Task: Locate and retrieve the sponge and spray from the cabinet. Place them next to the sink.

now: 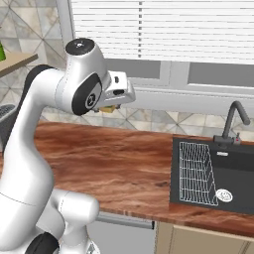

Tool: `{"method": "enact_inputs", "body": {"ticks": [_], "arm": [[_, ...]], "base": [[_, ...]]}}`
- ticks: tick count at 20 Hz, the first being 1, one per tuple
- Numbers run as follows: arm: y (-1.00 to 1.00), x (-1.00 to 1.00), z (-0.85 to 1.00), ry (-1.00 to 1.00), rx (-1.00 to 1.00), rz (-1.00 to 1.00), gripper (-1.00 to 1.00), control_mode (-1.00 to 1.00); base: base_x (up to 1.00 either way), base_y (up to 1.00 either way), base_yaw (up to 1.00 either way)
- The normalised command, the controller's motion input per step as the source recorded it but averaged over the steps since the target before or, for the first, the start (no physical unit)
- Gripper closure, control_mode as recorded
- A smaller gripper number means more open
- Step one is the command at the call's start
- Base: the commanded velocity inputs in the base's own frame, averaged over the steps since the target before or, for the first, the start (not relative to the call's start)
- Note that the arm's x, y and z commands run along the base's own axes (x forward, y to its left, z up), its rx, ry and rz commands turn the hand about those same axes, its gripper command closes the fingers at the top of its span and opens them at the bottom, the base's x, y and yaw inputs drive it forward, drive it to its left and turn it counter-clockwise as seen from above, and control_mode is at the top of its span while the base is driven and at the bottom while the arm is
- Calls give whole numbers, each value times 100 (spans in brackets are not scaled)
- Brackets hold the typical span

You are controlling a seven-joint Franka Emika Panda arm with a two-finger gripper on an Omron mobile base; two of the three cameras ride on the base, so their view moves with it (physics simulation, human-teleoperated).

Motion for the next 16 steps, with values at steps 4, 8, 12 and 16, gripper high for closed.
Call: {"method": "enact_inputs", "body": {"ticks": [4, 8, 12, 16], "arm": [[0, 0, 0, 0, 0, 0, 100, -100], [-4, 1, -2, 0, 0, -4, 100, -100], [1, 25, -23, 0, -1, -8, 100, -100], [6, 37, -38, 0, -2, -11, 100, -100]], "base": [[0, 0, 0], [0, 0, 0], [0, 0, 0], [0, 0, 0]]}}
